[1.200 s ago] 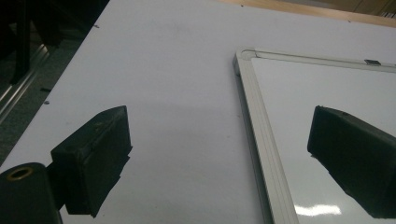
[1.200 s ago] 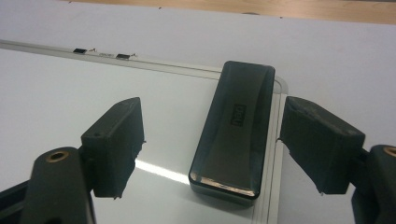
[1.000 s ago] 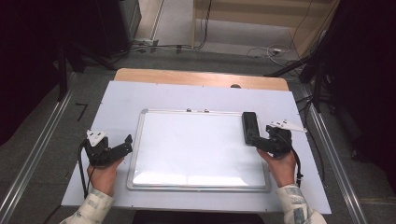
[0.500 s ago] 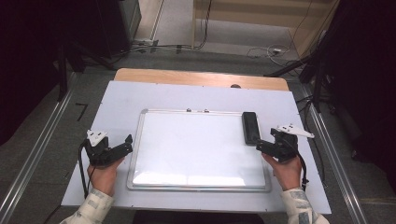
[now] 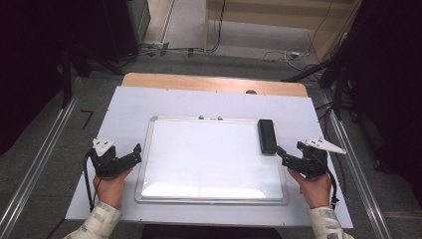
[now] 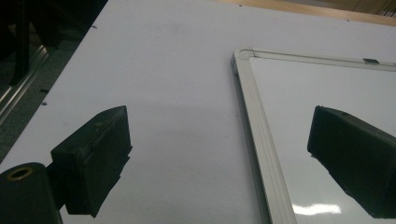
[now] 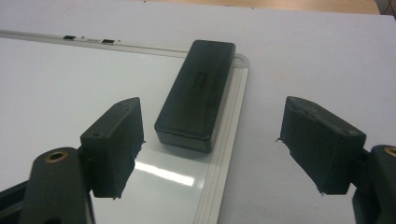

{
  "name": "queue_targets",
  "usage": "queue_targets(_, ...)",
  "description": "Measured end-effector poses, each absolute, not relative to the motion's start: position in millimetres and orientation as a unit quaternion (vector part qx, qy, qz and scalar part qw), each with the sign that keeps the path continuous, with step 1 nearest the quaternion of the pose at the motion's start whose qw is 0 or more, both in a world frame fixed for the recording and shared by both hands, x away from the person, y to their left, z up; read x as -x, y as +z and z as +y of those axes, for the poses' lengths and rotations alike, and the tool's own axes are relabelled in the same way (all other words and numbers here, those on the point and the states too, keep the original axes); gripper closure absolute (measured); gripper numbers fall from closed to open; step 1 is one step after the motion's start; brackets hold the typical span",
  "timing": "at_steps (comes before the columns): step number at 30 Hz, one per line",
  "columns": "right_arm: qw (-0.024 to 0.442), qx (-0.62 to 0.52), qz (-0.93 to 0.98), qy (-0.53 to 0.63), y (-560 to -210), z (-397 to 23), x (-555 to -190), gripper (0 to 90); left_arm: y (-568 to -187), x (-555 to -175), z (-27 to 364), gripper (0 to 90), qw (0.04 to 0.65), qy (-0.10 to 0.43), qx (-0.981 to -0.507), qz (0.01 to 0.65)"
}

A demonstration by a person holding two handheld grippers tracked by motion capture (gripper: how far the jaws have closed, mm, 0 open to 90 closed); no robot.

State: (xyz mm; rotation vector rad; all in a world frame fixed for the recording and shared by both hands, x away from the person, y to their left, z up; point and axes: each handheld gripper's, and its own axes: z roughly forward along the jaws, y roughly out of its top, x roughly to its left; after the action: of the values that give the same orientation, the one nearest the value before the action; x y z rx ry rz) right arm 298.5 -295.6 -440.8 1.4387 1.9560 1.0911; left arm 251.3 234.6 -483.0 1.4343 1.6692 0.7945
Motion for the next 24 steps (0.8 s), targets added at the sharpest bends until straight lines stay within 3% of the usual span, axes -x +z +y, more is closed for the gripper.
queue_targets(24, 0.244, -0.536, 0.706, 0.395, -443, -324, -283, 20.0, -483, -251, 234, 6.6, 0.389, 0.313, -0.566, 0.656)
